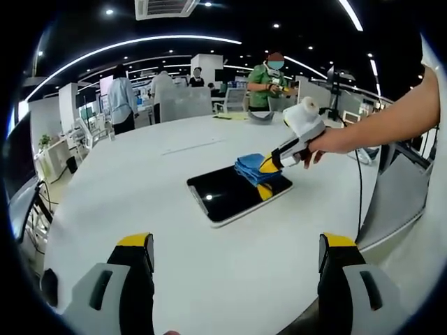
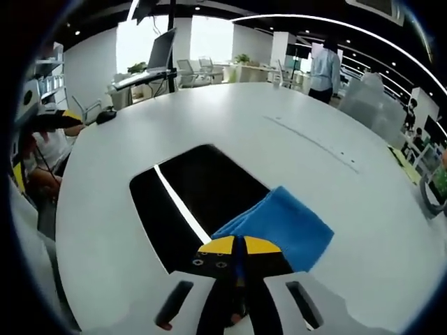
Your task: Wipe the mirror surface with the cleaning cloth until all visible marks leave the cleaned area.
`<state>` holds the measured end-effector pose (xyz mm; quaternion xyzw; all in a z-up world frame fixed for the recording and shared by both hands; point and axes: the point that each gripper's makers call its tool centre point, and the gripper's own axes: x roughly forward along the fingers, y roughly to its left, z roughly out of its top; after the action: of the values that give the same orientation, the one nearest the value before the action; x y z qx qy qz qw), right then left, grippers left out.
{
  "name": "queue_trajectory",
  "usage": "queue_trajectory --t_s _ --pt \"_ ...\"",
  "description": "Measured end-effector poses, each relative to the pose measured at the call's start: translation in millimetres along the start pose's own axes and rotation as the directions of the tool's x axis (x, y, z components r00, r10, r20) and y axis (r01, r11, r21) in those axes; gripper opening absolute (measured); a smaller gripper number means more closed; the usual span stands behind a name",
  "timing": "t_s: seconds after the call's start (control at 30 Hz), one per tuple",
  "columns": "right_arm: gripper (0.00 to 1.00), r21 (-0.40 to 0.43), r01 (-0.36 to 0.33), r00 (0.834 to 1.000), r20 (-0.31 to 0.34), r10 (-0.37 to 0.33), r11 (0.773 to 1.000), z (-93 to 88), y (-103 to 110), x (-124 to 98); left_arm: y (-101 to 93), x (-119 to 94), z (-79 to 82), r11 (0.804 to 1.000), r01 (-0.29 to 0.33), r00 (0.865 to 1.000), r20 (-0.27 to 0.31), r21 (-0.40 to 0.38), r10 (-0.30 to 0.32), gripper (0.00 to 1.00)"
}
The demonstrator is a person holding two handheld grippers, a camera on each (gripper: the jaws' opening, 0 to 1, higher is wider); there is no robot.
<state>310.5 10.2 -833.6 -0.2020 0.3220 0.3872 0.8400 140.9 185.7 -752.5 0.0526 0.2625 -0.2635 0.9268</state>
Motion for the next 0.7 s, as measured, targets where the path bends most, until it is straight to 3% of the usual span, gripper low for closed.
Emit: queue_trajectory --t_s 0.33,0.5,0.63,0.7 --pt "0.12 -0.001 -0.01 1.0 0.017 0.01 1.0 4.6 0.1 -1.1 2.2 -3.0 -2.9 1.0 -0.006 1.0 -0.001 -0.008 0.006 0.99" --pt "0.11 0.078 0.037 0.996 0.078 -0.043 0.996 15.2 -18.5 -7.9 2.8 -3.1 -4.1 1.0 -0.007 1.0 -0.004 -0.01 0.007 0.99" --pt "0.11 0.095 0.068 0.996 0.054 -0.073 0.993 9.5 -28.3 -5.5 1.5 -2.6 -2.7 1.0 -0.005 1.0 -0.002 -0.008 0.005 0.99" --pt "0.14 0.115 0.05 0.997 0.047 -0.055 0.992 7.4 -25.8 -2.3 0.7 -2.3 -2.0 1.0 -0.002 1.0 0.0 -0.007 0.002 0.99"
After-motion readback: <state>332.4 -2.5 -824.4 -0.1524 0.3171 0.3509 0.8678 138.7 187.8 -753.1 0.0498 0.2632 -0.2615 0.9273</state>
